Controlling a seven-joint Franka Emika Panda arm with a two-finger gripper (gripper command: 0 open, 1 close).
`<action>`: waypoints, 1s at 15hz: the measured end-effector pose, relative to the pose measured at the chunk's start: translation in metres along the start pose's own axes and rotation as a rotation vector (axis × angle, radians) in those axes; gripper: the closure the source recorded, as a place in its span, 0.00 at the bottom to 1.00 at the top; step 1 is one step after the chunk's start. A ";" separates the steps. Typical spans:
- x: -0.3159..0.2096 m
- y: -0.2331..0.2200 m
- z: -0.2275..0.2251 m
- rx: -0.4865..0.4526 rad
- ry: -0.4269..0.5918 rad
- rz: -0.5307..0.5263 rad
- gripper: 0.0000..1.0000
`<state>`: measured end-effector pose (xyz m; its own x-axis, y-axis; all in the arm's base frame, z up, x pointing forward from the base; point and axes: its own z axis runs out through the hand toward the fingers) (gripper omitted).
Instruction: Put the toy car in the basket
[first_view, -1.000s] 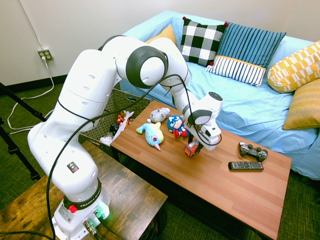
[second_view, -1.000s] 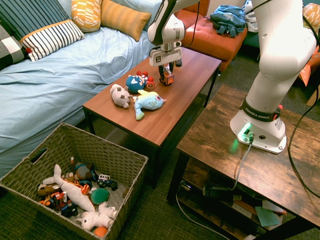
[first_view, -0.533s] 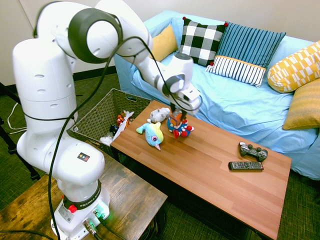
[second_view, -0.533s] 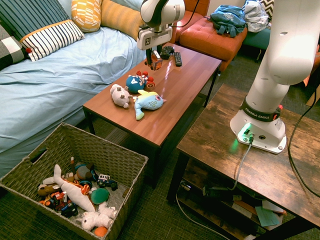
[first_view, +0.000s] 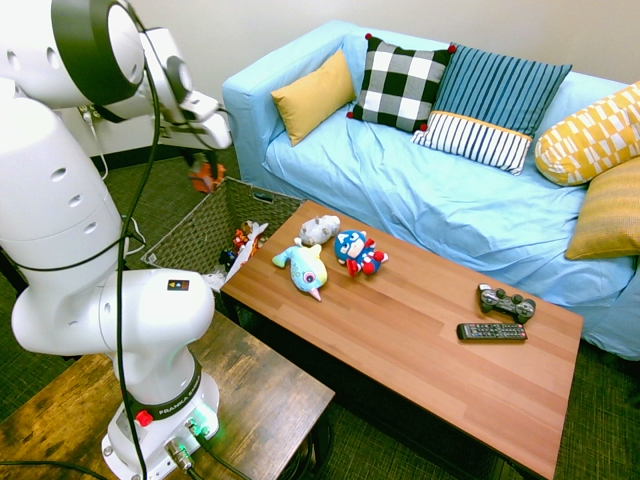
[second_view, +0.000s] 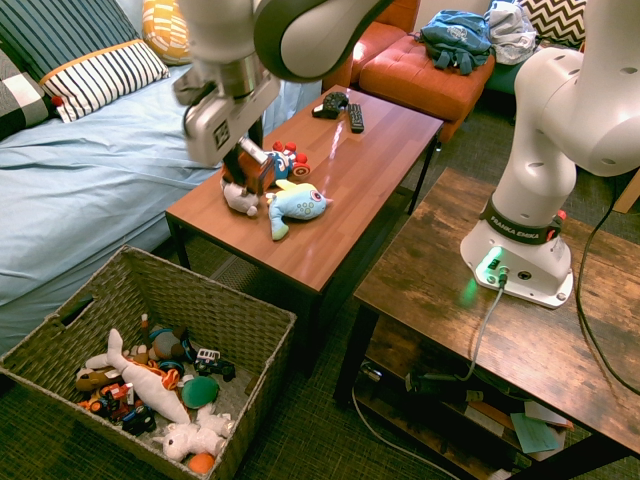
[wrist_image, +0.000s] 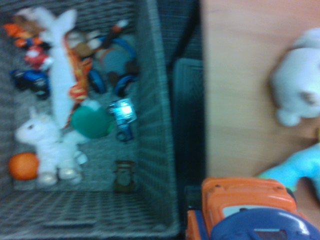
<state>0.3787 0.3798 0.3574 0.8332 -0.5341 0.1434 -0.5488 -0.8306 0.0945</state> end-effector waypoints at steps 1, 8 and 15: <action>-0.012 -0.020 0.005 -0.026 -0.004 -0.012 0.00; 0.025 -0.070 0.052 -0.100 -0.063 -0.007 0.00; 0.054 -0.049 0.035 -0.082 -0.062 0.022 0.00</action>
<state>0.4527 0.3866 0.3258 0.8221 -0.5628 0.0857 -0.5686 -0.8044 0.1722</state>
